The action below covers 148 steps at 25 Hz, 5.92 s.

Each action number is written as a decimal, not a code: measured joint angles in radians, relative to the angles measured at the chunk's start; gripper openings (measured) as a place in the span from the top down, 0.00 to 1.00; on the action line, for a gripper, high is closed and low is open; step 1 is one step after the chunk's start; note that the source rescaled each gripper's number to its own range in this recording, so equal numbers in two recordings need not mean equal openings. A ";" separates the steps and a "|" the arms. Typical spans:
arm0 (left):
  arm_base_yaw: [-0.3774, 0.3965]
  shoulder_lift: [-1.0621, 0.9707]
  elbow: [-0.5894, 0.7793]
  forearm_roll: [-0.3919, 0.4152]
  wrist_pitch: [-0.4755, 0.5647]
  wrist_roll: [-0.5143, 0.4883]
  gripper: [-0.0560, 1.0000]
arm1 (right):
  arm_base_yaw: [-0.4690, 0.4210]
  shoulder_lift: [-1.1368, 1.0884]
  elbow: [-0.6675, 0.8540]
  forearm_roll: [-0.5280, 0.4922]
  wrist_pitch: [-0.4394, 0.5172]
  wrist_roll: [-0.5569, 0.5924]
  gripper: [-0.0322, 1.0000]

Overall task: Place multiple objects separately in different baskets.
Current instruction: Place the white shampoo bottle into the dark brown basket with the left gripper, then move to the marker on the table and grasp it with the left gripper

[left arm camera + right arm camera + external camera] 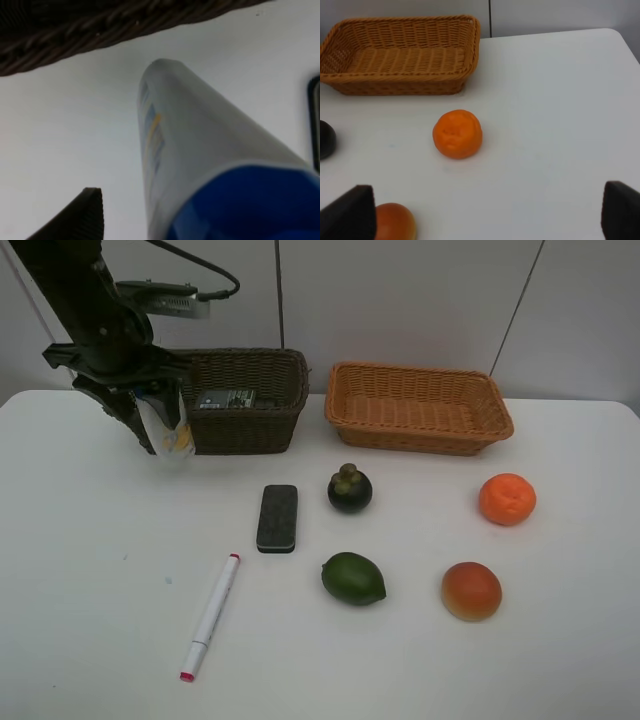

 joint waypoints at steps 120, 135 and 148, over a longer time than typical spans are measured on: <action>-0.330 0.089 0.488 -0.152 -0.274 -0.129 0.01 | 0.000 0.000 0.000 0.000 0.000 0.000 0.00; -0.330 0.159 0.468 -0.137 -0.245 -0.140 0.03 | 0.000 0.000 0.000 0.000 0.000 0.000 0.00; -0.330 0.149 0.474 -0.130 -0.209 -0.114 0.93 | 0.000 0.000 0.000 0.000 0.000 0.000 0.00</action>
